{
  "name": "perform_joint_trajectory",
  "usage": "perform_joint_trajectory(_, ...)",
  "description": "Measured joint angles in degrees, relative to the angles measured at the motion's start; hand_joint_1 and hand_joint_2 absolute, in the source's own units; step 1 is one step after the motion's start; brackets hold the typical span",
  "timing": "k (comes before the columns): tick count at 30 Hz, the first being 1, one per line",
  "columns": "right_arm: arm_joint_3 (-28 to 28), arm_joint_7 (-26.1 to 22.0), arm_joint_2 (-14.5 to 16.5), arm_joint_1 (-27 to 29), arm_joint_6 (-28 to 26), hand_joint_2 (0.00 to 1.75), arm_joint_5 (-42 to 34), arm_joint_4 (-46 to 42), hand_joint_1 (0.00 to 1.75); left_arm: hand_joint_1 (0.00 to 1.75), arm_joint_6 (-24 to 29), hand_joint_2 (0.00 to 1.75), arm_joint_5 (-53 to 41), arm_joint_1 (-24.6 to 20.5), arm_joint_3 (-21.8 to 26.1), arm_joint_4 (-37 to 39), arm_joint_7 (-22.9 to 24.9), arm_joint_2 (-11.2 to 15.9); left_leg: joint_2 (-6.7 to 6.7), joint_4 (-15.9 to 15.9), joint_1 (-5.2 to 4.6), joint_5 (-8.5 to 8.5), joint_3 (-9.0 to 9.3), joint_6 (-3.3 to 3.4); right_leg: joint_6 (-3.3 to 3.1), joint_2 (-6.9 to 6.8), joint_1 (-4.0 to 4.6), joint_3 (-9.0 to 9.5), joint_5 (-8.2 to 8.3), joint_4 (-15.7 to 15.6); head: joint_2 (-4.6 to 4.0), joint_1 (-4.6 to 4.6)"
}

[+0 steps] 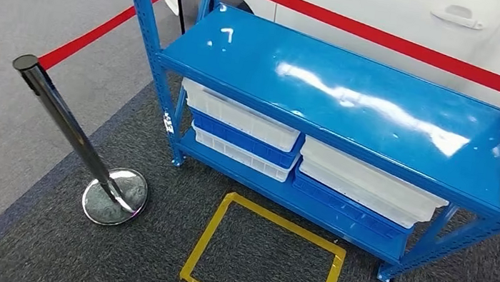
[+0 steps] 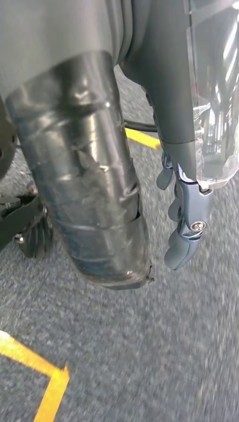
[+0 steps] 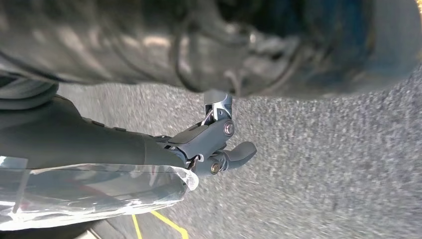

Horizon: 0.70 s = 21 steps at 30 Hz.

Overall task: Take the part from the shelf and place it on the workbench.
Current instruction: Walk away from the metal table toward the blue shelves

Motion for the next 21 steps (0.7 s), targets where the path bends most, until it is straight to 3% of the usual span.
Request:
perform_joint_trajectory(2,0.0,0.01,0.04,-0.04,0.02,0.0,0.0,0.05,0.0,0.0,-0.02,0.0,-0.01,0.0,0.0,0.0,0.01,0.13,-2.27,-4.13,-0.06,1.24,1.47,0.37,0.58,1.3,-0.18,-0.55,0.02,0.29,0.0,-0.02)
perform_joint_trajectory(4,0.0,0.07,0.03,0.13,0.03,0.0,0.0,0.11,0.0,0.0,-0.04,0.0,-0.03,-0.12,0.01,0.0,0.07,0.14,-1.8,-4.65,-0.12,1.16,1.71,0.5,1.44,2.54,-0.38,-0.99,0.28,0.17,0.01,-0.07)
perform_joint_trajectory(5,0.0,0.12,0.02,0.26,0.03,0.0,0.01,0.15,0.0,0.0,-0.04,0.0,-0.03,-0.18,0.02,0.0,0.12,0.08,-1.1,-4.98,-0.03,1.35,1.88,0.73,1.79,2.34,-0.37,-1.11,0.21,0.32,0.01,-0.06)
perform_joint_trajectory(7,0.0,0.22,-0.01,0.29,0.02,0.0,0.09,0.2,0.0,0.0,-0.04,0.0,-0.04,-0.18,0.04,0.0,0.17,-0.04,0.43,-5.74,0.27,1.75,2.21,1.34,2.21,-0.34,-0.18,-2.43,-1.56,3.06,0.0,0.07)
perform_joint_trajectory(9,0.0,0.25,-0.02,0.1,0.02,0.0,0.15,0.24,0.0,0.0,-0.04,0.0,-0.03,-0.06,0.04,0.0,0.19,-0.07,2.07,-5.93,0.24,1.77,2.31,1.63,2.44,-3.65,-0.24,-5.84,-5.18,9.93,0.0,0.18)
perform_joint_trajectory(10,0.0,0.26,-0.03,0.04,0.03,0.0,0.15,0.26,0.0,0.0,-0.04,0.0,-0.03,0.02,0.05,0.0,0.23,-0.07,2.99,-5.86,0.17,1.67,2.32,1.65,2.6,-4.34,-0.3,-7.61,-6.54,13.42,0.01,0.16)
perform_joint_trajectory(11,0.0,0.26,-0.03,0.03,0.03,0.0,0.15,0.27,0.0,0.0,-0.04,0.0,-0.03,0.08,0.05,0.0,0.27,-0.07,3.86,-5.78,0.12,1.54,2.34,1.63,2.72,-4.64,-0.34,-8.6,-6.92,15.42,0.01,0.16)
perform_joint_trajectory(12,0.0,0.27,-0.04,0.08,0.03,0.0,0.15,0.27,0.0,0.0,-0.04,0.0,-0.03,0.07,0.06,0.0,0.3,-0.08,4.67,-5.68,0.1,1.4,2.39,1.58,2.78,-4.84,-0.36,-8.47,-6.17,15.26,0.01,0.16)
perform_joint_trajectory(13,0.0,0.28,-0.05,0.16,0.03,0.0,0.15,0.28,0.0,0.0,-0.04,0.0,-0.03,0.03,0.07,0.0,0.33,-0.09,5.38,-5.57,0.09,1.22,2.49,1.5,2.75,-5.16,-0.36,-7.06,-4.47,12.75,0.01,0.16)
perform_joint_trajectory(15,0.0,0.31,-0.07,0.23,0.03,0.0,0.15,0.3,0.0,0.0,-0.04,0.0,-0.03,-0.06,0.07,0.0,0.34,-0.12,6.53,-5.38,-0.03,0.83,2.8,1.12,2.36,-6.64,-0.17,-2.7,-1.06,4.84,0.0,0.16)
perform_joint_trajectory(16,0.0,0.31,-0.07,0.18,0.03,0.0,0.15,0.31,0.0,0.0,-0.04,0.0,-0.02,-0.09,0.07,0.0,0.34,-0.13,6.96,-5.32,-0.13,0.64,2.95,0.82,2.02,-7.26,0.02,-1.16,-0.17,1.97,0.0,0.17)
perform_joint_trajectory(17,0.0,0.32,-0.08,0.16,0.03,0.0,0.15,0.32,0.0,0.0,-0.04,0.0,-0.02,-0.15,0.07,0.0,0.34,-0.13,7.36,-5.31,-0.24,0.51,3.11,0.48,1.65,-7.59,0.21,-0.49,0.06,0.57,0.0,0.16)
perform_joint_trajectory(19,0.0,0.33,-0.1,0.19,0.03,0.0,0.15,0.33,0.0,0.0,-0.04,0.0,-0.02,-0.37,0.07,0.0,0.34,-0.14,8.08,-5.39,-0.34,0.42,3.45,-0.22,0.96,-6.96,0.4,-0.67,0.07,0.3,0.01,0.16)
perform_joint_trajectory(21,0.0,0.35,-0.11,0.24,0.03,0.0,0.15,0.33,0.0,0.0,-0.04,0.0,-0.03,-0.57,0.07,0.0,0.32,-0.18,7.19,-4.76,-0.18,-0.32,3.49,-0.89,0.25,-6.08,0.13,-0.61,0.34,-0.07,0.01,0.14)
